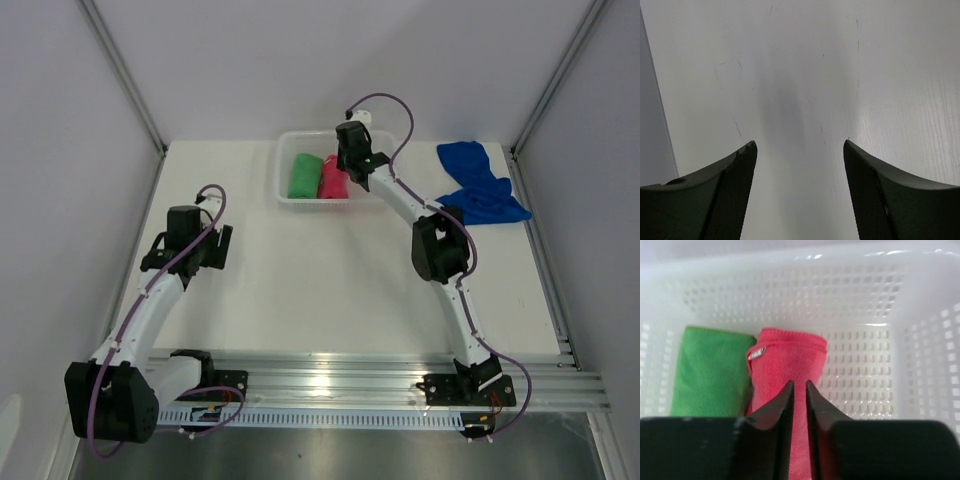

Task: Roll the towels
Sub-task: Place the rolled towel into the container

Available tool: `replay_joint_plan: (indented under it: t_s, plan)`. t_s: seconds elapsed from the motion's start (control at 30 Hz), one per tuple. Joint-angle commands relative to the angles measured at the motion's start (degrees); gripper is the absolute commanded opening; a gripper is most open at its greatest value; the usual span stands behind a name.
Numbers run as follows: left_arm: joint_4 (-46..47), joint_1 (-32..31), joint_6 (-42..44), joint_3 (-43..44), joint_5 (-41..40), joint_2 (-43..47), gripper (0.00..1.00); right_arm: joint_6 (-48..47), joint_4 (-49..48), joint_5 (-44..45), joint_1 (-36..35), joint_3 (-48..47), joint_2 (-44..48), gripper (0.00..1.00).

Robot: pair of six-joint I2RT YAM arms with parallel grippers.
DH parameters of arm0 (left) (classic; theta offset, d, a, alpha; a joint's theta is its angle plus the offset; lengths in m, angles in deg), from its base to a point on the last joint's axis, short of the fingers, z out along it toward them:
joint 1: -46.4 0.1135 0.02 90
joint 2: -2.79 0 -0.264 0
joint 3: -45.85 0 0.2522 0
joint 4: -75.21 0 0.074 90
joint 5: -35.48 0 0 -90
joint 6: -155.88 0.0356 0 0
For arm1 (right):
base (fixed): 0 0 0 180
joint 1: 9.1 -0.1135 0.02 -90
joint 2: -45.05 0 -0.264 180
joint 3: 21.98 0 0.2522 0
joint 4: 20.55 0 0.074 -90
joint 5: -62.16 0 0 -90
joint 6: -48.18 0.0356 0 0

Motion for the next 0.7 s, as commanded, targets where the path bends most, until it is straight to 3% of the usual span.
replay_joint_plan:
  t_s: [0.0,0.13,0.27,0.67]
  plan:
    - [0.63,0.7,-0.71,0.64,0.41,0.04,0.73,2.07,-5.84,6.9,1.24,1.64,5.12,0.16]
    - [0.45,0.78,-0.8,0.73,0.14,-0.31,0.73,1.29,-2.52,9.89,1.68,-2.74,0.12,0.0]
    - [0.28,0.78,-0.8,0.65,-0.03,-0.49,0.72,1.29,-0.3,10.07,2.29,-8.72,-7.26,0.0]
    - [0.19,1.75,-0.71,0.56,-0.47,-1.36,0.72,1.11,-2.5,6.46,2.12,-12.07,-13.69,0.0]
